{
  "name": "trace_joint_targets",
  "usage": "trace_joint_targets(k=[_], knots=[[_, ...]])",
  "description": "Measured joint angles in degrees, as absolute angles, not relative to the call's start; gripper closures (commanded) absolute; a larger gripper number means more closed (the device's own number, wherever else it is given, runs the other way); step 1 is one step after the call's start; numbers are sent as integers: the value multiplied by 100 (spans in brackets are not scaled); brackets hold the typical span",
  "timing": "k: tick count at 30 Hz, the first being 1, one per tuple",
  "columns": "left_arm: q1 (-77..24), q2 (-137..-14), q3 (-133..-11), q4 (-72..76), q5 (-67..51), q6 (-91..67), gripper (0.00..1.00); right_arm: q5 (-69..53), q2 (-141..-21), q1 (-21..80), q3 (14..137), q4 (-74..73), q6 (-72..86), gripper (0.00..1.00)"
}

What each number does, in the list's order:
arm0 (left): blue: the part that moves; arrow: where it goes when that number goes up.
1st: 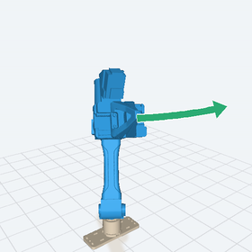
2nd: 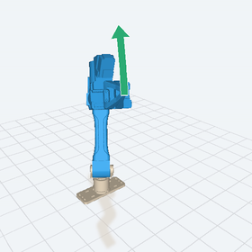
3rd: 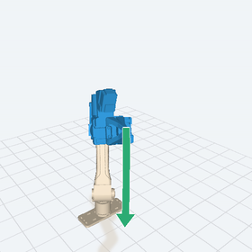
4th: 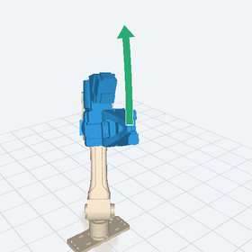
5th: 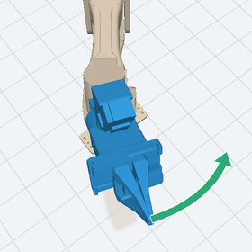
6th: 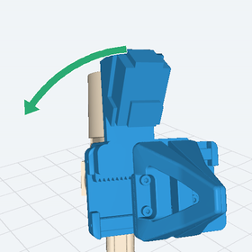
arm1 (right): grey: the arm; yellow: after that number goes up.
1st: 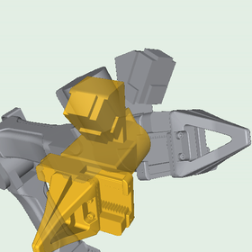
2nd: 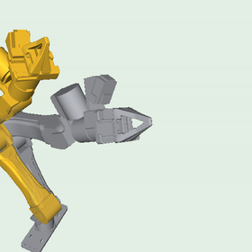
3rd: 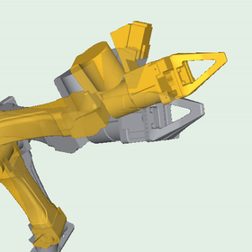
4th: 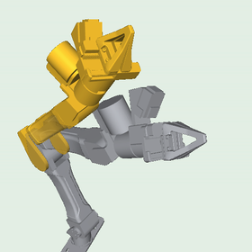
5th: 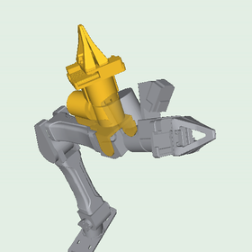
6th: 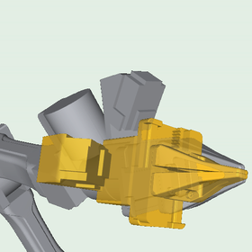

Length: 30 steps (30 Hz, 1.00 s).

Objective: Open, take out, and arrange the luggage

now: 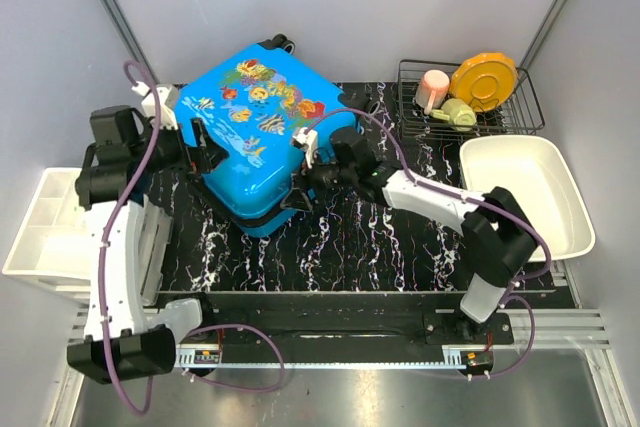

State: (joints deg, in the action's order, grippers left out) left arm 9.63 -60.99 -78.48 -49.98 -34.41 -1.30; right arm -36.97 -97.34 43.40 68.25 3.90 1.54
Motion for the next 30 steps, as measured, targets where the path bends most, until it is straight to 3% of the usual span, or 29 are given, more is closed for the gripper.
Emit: trace_joint_targets(k=[6,13,17,20,30], knots=[[480,-6788,-7813,-5159,-3485,471,1,-3494,-9854,4442,7048,858,344,20],[-373,-7260,-8340,-5347,-3496,1140,1,-2510,-7677,3227,5666,1146,165,19],[-390,-7430,-8604,-5308,-3498,1341,1,-1992,-6954,3212,5065,1234,-432,19],[-386,-7555,-8713,-5308,-3524,1424,1,-1900,-7030,3212,4685,1308,-607,10],[-386,-7605,-8744,-5312,-3573,1511,1,-1406,-8565,3179,3726,2783,-899,28]])
